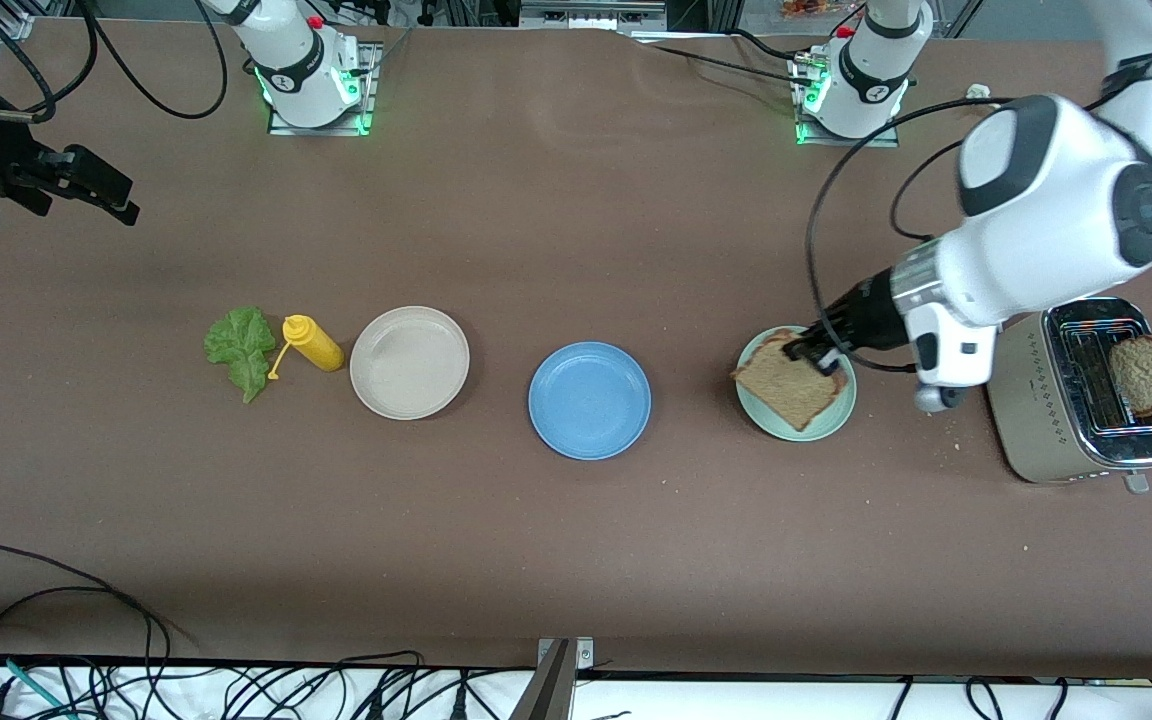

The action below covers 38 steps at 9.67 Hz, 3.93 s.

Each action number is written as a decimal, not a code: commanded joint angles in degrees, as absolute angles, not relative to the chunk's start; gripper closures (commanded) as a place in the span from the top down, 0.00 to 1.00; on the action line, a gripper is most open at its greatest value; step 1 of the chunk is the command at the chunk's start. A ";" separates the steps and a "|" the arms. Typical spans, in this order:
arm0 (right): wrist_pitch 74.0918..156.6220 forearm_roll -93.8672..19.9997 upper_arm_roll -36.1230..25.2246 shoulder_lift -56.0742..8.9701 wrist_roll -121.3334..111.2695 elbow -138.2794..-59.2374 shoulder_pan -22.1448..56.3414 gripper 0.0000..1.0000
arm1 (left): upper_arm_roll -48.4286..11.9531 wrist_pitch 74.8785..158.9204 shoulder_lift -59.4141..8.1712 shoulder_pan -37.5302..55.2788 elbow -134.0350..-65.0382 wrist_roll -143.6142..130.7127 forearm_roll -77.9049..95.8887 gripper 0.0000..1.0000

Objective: Make sandwich in blue plate with both arms
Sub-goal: 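Carry the bread slice with the left gripper over the blue plate, then lower the bread onto the blue plate and open the left gripper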

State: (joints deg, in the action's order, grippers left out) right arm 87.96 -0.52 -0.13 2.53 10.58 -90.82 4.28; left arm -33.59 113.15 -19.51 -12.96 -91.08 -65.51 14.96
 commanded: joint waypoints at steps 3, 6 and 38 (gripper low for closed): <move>87.36 -1.41 -0.26 3.34 10.99 -91.14 4.22 1.00 | -33.31 127.39 -26.09 -2.75 -92.19 -73.37 17.06 0.00; 87.36 -1.41 -0.26 3.34 10.99 -91.23 4.22 1.00 | -32.96 137.08 -29.43 2.54 -93.60 -75.32 16.52 0.00; 86.57 1.14 -0.17 0.87 19.60 -91.32 7.47 1.00 | -20.92 158.47 -41.48 20.92 -93.34 -91.05 -0.44 0.56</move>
